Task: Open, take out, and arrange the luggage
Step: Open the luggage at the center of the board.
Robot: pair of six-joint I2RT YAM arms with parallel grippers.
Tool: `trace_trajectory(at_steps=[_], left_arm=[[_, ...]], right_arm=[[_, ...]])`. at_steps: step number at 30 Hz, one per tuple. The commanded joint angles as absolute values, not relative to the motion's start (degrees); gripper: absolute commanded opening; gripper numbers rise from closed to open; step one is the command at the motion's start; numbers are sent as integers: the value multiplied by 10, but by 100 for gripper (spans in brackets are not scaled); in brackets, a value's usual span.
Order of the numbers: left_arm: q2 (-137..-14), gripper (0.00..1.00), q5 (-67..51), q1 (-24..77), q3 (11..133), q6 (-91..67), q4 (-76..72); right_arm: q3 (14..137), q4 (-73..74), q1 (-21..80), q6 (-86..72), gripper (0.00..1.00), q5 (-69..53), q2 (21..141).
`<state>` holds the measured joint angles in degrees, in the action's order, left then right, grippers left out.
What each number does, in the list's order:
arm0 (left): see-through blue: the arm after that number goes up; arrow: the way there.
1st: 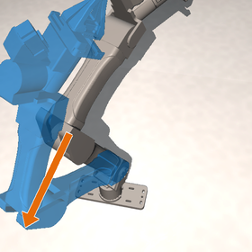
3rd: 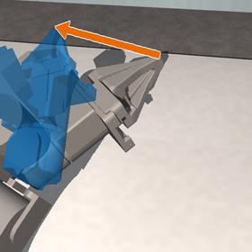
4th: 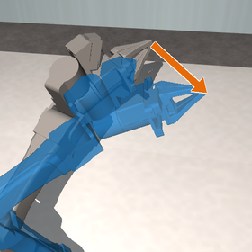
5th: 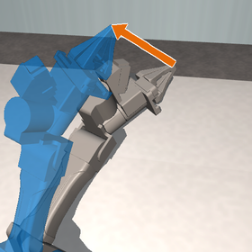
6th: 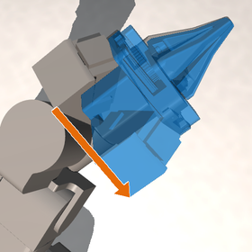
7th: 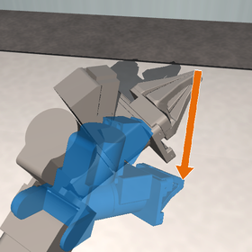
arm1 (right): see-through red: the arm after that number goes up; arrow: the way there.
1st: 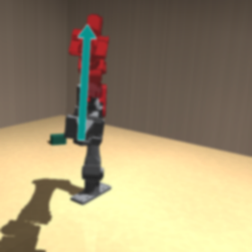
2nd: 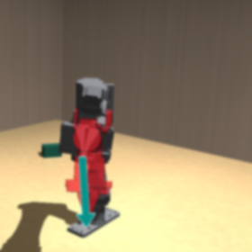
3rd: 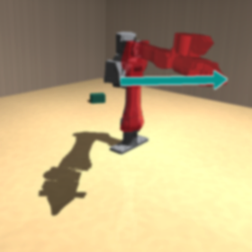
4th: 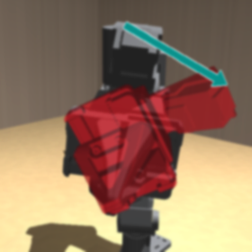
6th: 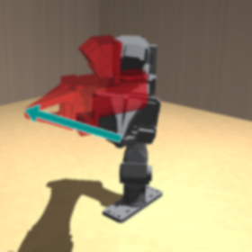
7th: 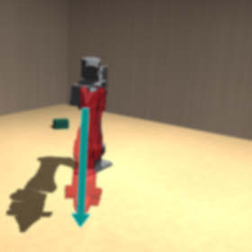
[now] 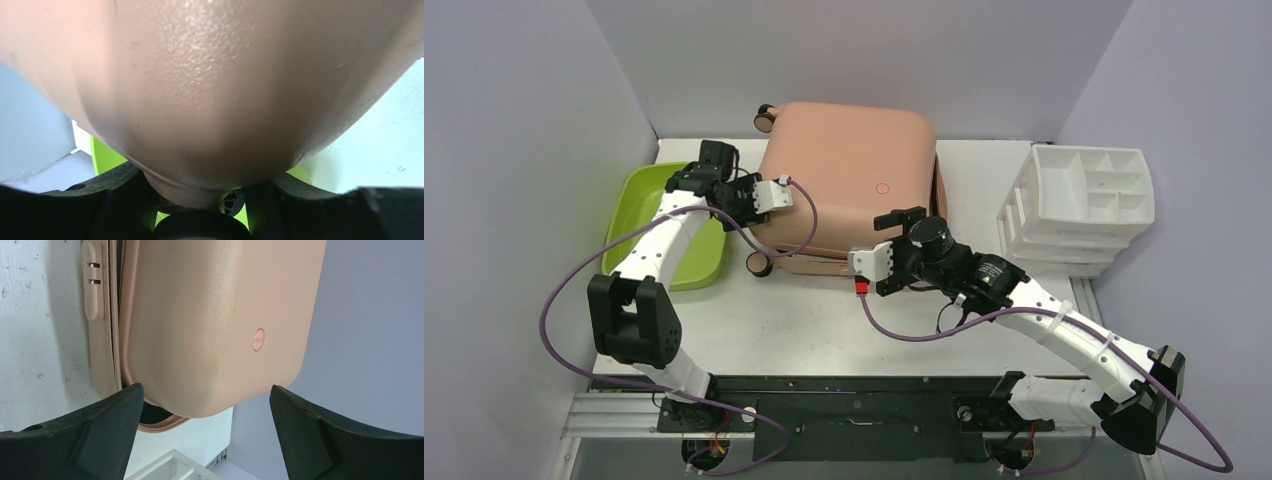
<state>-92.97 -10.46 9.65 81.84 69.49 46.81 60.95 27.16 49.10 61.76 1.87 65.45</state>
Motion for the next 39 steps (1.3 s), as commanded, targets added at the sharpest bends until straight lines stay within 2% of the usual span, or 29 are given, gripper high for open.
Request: trace_trajectory(at_steps=[1,7,12,21,27,32,36,38,39], left_arm=[[-894,0,-153,99,863,626,377],[-893,0,-177,98,930,519,332],[-892,0,-166,98,943,433,241],[-915,0,-115,98,986,362,157],[-912,0,-87,96,985,330,101],[-904,0,-87,96,976,316,74],[-895,4,-88,96,973,309,71],[-890,12,-89,96,969,309,71],[-888,24,-89,97,965,310,71]], right_arm=[[637,299,490,636,91,17,640],[764,475,501,658,91,-111,666],[801,543,517,676,91,-229,680],[775,571,530,755,91,-197,754],[773,513,528,742,91,-123,828],[724,302,522,686,92,-18,855],[722,188,508,663,92,77,867],[737,155,495,654,91,95,874],[742,149,485,652,92,100,876]])
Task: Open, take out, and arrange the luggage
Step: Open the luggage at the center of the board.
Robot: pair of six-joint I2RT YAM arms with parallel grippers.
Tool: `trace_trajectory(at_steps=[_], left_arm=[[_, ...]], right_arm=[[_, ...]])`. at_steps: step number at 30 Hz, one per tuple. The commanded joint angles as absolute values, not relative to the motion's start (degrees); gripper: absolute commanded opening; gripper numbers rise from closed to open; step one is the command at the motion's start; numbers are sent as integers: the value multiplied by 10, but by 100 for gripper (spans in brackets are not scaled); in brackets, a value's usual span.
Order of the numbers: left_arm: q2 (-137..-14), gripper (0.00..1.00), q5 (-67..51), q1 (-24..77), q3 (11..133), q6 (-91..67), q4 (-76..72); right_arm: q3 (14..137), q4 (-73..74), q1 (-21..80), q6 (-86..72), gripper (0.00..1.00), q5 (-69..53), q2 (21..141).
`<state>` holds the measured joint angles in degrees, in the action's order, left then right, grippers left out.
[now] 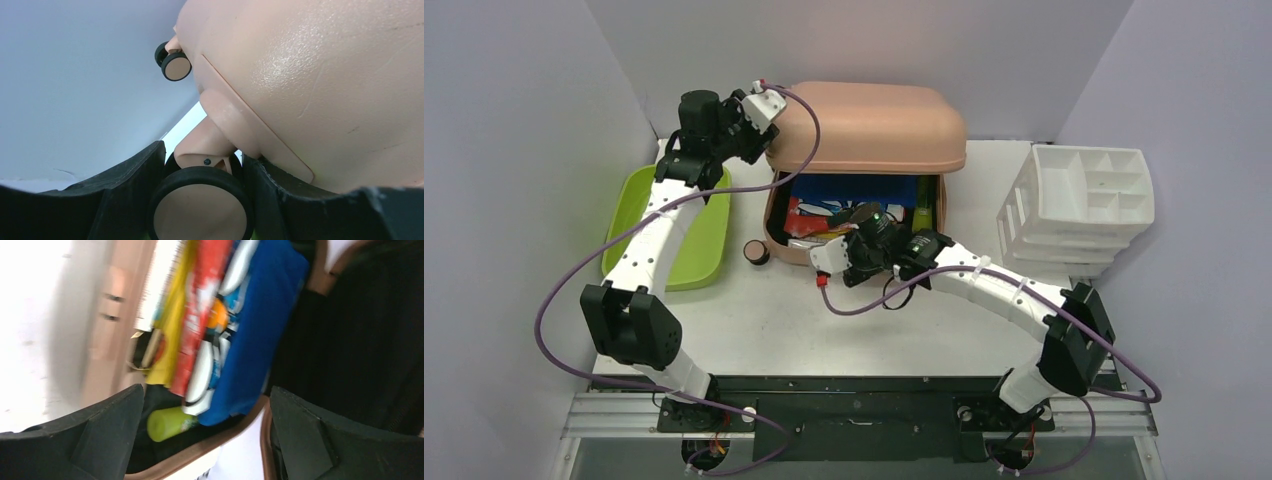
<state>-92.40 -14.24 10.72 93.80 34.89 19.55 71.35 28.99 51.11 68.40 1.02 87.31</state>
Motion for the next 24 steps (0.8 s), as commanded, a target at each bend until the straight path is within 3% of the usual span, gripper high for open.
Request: trace_trajectory(at_steps=[1,3,4,7,14,21,24], left_arm=[[-884,30,-88,97,962,310,70],[-877,49,-85,96,955,309,68],[-875,66,-82,96,953,309,68],[-856,96,-73,97,937,306,68],[-746,96,-91,95,851,299,105],[-672,96,-303,112,743,424,295],[-684,96,-312,175,694,475,341]], right_arm=[[756,138,479,651,92,108,881],[787,132,462,648,92,117,892],[800,136,449,649,92,117,901],[878,163,420,653,92,97,923],[1055,247,353,684,91,37,1003],[1179,251,304,705,94,10,1097],[1201,217,290,710,97,15,1127]])
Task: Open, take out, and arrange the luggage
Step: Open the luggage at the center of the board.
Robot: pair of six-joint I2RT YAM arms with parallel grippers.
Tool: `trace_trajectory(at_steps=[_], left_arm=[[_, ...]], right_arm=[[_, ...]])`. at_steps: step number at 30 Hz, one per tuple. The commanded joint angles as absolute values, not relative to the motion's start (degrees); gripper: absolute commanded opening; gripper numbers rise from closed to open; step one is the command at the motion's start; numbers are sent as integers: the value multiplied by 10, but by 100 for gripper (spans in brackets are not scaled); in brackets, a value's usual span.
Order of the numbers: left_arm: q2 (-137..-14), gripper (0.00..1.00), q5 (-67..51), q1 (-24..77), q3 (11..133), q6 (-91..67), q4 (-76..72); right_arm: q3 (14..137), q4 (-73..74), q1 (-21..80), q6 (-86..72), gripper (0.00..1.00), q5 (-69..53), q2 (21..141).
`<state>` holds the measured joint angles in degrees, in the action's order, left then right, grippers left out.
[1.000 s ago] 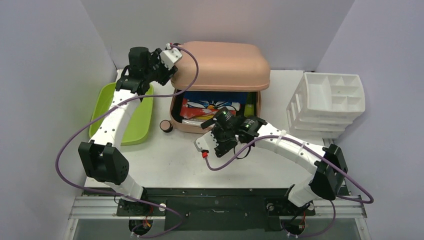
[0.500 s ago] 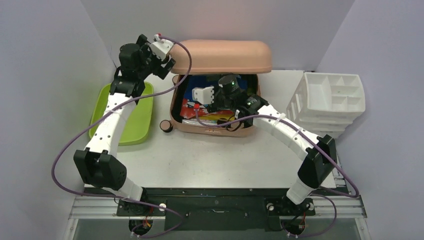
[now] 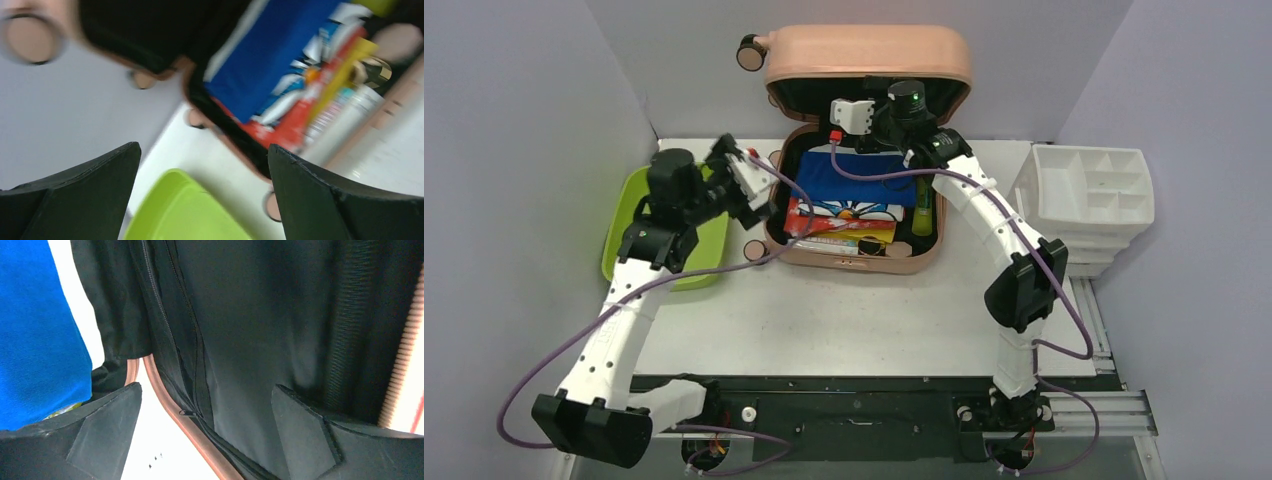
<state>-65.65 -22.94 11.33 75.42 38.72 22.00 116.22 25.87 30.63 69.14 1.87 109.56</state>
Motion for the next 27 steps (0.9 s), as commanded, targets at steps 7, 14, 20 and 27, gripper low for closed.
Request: trace_trajectory(at_steps=[7,14,20,27], left_arm=[[-764,96,-249,286,644,500,306],[-853,97,-271,330,698,513,343],[-890,93,-278,352,693,519,358],[-923,88,-270,360,683,515,338]], right_arm=[[1225,192,263,699,98,21,1154],[1225,200,256,696,99,9,1142],[1261,206,243,701,100,10,1155],[1257,220,241,699,100,5,1145]])
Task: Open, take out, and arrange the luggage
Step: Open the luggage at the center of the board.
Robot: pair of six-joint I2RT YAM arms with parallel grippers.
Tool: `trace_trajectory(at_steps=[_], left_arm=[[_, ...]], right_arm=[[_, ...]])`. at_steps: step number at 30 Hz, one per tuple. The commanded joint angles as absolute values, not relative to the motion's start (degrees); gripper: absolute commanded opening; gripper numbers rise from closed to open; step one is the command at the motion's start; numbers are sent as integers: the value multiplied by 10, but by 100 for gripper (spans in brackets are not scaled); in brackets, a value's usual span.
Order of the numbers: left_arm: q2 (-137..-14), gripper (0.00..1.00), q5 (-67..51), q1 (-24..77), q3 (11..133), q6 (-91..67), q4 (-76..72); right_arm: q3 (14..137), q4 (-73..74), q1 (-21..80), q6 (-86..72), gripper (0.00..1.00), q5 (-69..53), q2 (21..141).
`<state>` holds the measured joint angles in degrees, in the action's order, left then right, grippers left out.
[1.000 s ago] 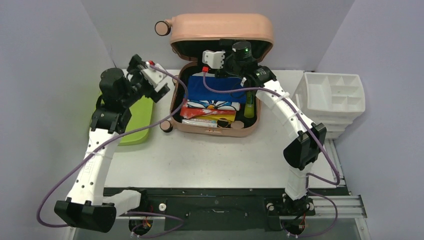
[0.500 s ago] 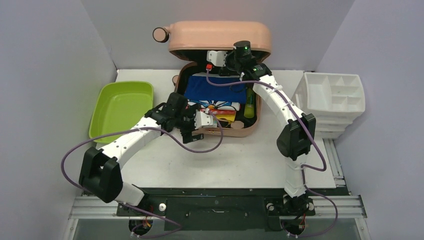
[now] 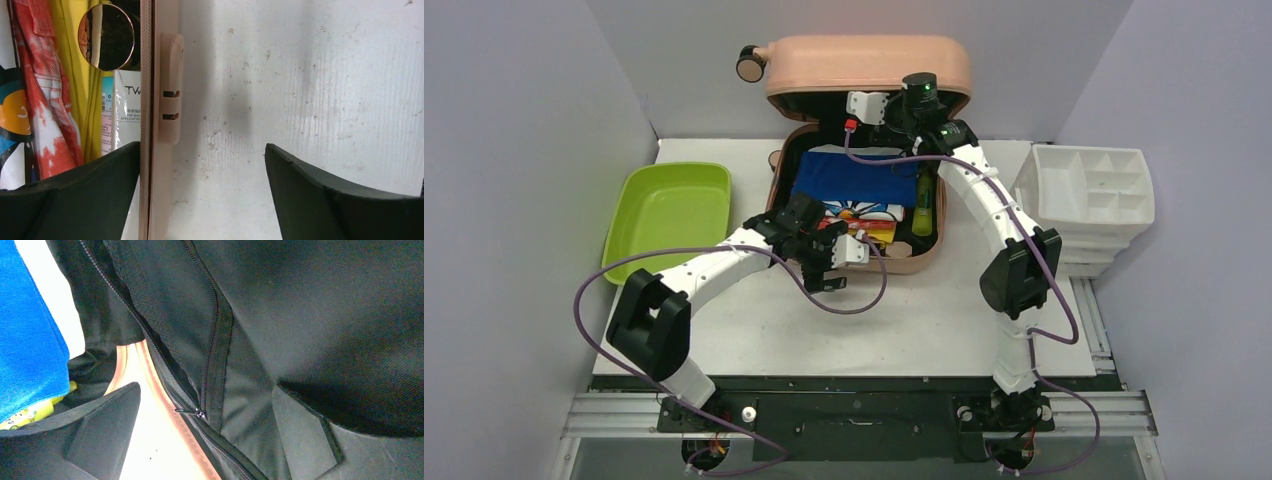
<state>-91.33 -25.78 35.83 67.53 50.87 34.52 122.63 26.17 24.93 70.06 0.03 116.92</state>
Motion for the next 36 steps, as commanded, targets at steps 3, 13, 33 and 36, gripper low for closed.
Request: trace_trajectory(at_steps=[3,13,33,36], left_arm=[[-939,72,-278,364,696,519,362],[-958,15,-299,408,699,557,459],[-889,6,-284,502,616,609,553],[-871,6,-276,497,606,613,556]], right_arm=[[1246,229,241,704,100,5,1133],[1187,298,248,707,100,-52,1069],[1097,440,299,699,100,-105,960],[1101,449,305,700,100,-100,961]])
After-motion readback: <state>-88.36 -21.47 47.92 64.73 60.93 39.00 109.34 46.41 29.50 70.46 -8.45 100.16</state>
